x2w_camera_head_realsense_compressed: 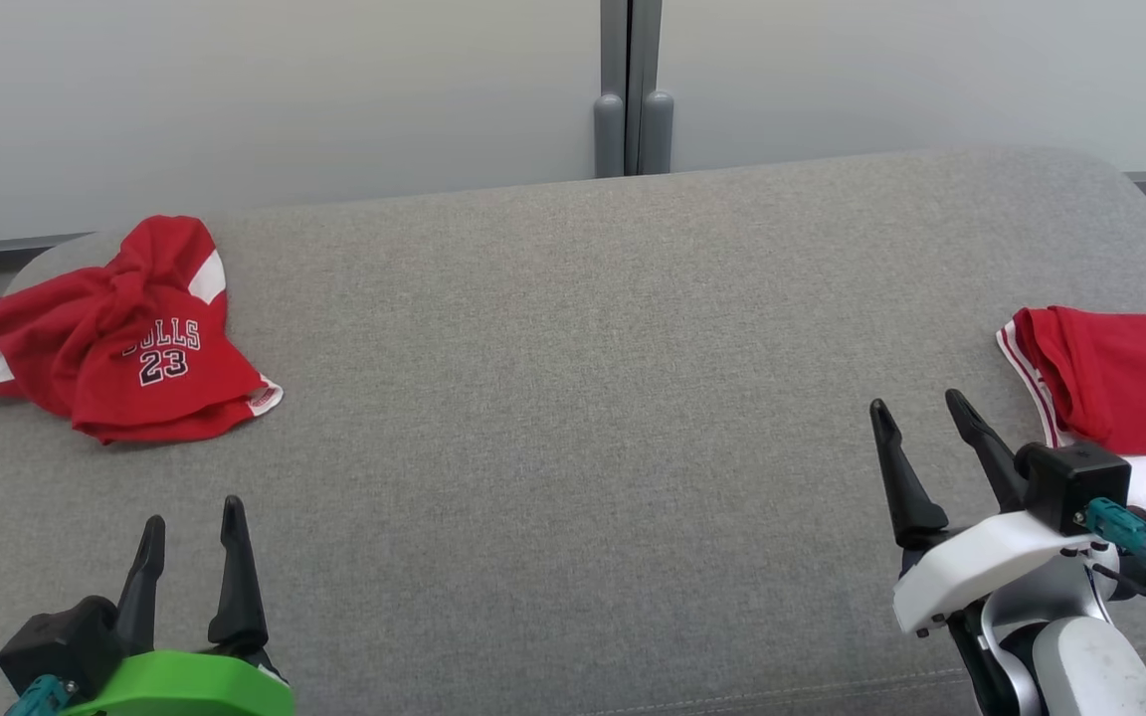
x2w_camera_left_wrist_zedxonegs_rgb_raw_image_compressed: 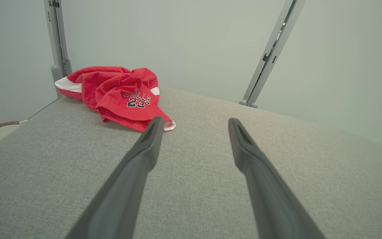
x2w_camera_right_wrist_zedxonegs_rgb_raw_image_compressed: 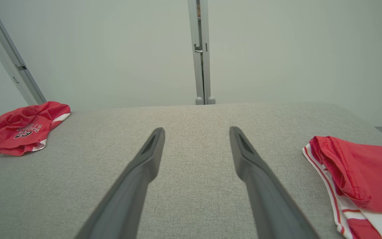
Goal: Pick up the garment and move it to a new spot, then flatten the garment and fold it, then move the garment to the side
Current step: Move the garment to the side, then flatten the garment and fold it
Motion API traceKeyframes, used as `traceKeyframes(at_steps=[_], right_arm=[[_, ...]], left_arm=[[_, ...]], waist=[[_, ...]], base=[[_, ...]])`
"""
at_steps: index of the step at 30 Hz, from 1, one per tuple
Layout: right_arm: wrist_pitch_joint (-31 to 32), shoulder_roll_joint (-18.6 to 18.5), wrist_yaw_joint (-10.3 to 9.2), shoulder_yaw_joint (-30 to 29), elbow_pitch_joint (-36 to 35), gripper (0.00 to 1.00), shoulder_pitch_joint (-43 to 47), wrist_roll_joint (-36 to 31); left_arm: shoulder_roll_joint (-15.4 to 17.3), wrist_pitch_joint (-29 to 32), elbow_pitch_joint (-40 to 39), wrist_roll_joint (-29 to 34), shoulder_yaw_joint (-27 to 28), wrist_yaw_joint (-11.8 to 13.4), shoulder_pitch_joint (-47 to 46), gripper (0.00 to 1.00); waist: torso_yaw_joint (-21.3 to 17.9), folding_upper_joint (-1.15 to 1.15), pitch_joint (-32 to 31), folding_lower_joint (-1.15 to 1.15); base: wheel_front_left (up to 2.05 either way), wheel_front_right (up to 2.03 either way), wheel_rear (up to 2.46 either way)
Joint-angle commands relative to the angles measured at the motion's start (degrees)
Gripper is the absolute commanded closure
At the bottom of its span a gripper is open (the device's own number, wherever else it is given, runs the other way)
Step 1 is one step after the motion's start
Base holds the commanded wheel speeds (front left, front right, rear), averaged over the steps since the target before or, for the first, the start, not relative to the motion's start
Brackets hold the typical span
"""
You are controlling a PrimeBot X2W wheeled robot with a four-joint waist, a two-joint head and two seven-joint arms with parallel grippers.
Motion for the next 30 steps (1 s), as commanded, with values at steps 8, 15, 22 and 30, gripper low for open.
traceKeyframes(at_steps=[8,15,22,30], right_arm=[[1.1,0.9,-0.05,0.6,-1.1,0.00,1.6,-1.8],[1.3,1.3,-0.05,0.7,-0.9,0.00,1.6,-1.1],[1.1,1.4,-0.05,0.4,-0.9,0.00,1.6,-1.8],[0.2,2.1,-0.05,0.7,-0.9,0.00,1.4,-1.1]], left_arm=[[0.8,0.5,0.9,0.5,-0.9,-0.6,0.2,0.00],[0.6,0.6,1.7,0.4,-1.5,-1.1,-0.2,0.00],[0.7,0.9,2.1,0.8,-1.9,-1.1,-1.2,0.00],[1.6,1.0,1.8,1.0,-1.3,-0.6,-1.5,0.00]], waist=[[-0.1,0.00,-0.7,0.00],[0.1,0.00,-1.0,0.00],[2.9,0.00,-1.1,0.00],[10.9,0.00,-0.7,0.00]], base=[[0.00,0.00,0.00],[0.00,0.00,0.00],[0.00,0.00,0.00],[0.00,0.00,0.00]])
